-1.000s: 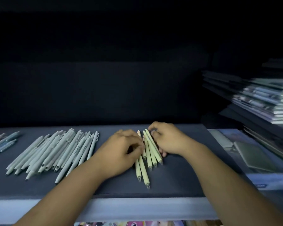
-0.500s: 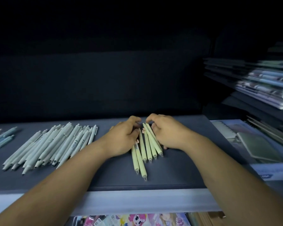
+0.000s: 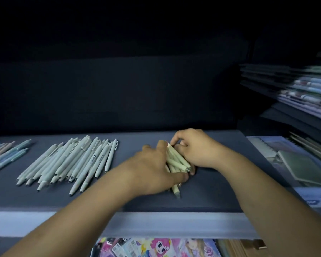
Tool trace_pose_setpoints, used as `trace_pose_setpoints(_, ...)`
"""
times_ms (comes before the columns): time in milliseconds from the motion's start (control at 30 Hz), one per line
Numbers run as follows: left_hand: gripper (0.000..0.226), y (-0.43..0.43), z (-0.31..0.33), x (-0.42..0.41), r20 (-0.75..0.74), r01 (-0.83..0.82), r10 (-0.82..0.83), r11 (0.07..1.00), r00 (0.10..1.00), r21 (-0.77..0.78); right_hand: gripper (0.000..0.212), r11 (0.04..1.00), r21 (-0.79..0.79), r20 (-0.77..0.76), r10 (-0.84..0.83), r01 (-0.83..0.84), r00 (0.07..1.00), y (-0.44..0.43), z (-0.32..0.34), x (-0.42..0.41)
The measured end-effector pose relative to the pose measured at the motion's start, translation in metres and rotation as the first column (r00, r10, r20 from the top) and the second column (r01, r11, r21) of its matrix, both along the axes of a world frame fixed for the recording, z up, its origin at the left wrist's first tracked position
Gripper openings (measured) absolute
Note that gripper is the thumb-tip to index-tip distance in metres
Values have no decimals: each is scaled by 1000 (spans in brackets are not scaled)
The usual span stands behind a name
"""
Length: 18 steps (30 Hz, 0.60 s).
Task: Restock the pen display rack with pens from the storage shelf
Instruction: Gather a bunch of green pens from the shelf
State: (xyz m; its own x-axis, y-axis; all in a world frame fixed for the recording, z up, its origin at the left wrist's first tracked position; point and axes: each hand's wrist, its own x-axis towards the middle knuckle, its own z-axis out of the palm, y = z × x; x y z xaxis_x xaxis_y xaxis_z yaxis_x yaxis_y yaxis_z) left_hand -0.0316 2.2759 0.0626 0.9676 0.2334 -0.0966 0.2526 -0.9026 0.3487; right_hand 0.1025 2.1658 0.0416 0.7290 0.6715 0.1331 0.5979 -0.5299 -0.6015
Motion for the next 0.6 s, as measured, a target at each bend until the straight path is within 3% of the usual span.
trace_pose_setpoints(100,48,4,9,15,-23,-22,20,992,1000,-127,12,999,43,-188,-1,9,982,-2,0,-2)
trace_pose_setpoints(200,36,7,16,31,-31,-90,84,953,996,-291,13,997,66,-277,-24,44,960,-2,0,-2)
trace_pose_setpoints(433,32,10,19,62,-193,-120,77,967,978,-225,27,987,143,-458,0,74,889,-10,2,1)
trace_pose_setpoints(533,48,9,17,69,-244,-88,40,978,969,-189,35,981,152,-531,-18,117,847,-10,3,1)
trace_pose_setpoints(600,57,7,18,70,-268,-68,19,982,963,-174,34,985,76,-425,-111,158,898,-8,1,4)
